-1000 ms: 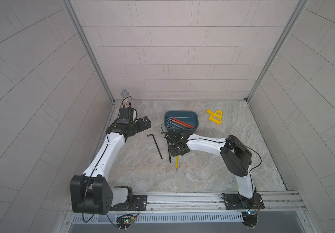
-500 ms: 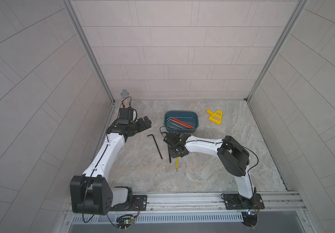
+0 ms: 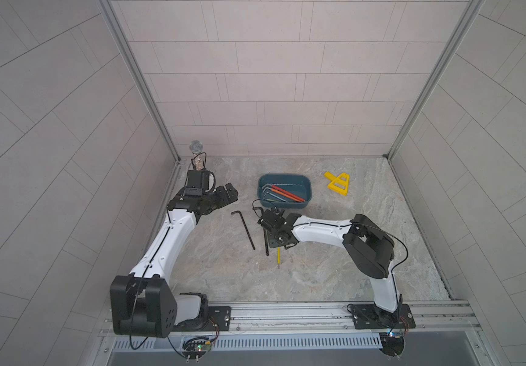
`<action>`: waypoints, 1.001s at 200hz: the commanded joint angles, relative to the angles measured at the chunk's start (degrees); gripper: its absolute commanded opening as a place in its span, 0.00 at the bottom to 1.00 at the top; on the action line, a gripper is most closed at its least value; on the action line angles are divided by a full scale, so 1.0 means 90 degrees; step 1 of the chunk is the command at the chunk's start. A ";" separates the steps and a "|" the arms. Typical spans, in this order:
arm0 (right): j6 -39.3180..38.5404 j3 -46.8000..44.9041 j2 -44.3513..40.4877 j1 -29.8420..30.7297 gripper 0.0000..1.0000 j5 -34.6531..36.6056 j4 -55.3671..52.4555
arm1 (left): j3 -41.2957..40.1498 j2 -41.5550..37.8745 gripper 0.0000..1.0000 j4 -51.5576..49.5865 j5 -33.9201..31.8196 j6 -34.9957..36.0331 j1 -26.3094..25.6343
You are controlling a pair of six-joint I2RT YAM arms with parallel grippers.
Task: Put the hex key on the desktop into the storage box
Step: Pick up the Allen key from the center of the board, then place the Allen key in the storage box.
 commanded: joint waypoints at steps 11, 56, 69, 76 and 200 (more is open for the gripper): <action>-0.0126 -0.0276 -0.0113 -0.0007 0.08 0.0222 -0.0436 | -0.0073 -0.0124 1.00 0.0106 0.0008 -0.0013 0.0037; -0.0329 -0.0294 -0.0527 -0.0132 0.01 0.0410 -0.0605 | -0.0081 -0.0125 1.00 0.0124 0.0022 -0.0023 0.0042; -0.0419 -0.0306 -0.0641 -0.0175 0.00 0.0420 -0.0633 | -0.0082 -0.0126 1.00 0.0132 0.0025 -0.0023 0.0047; -0.0442 -0.0313 -0.0704 -0.0200 0.00 0.0438 -0.0655 | -0.0084 -0.0117 1.00 0.0121 0.0017 -0.0023 0.0040; -0.2398 0.0559 -0.1654 -0.1418 0.00 -0.0037 -0.1035 | 0.0326 0.0447 1.00 0.1297 0.1137 -0.1077 0.0053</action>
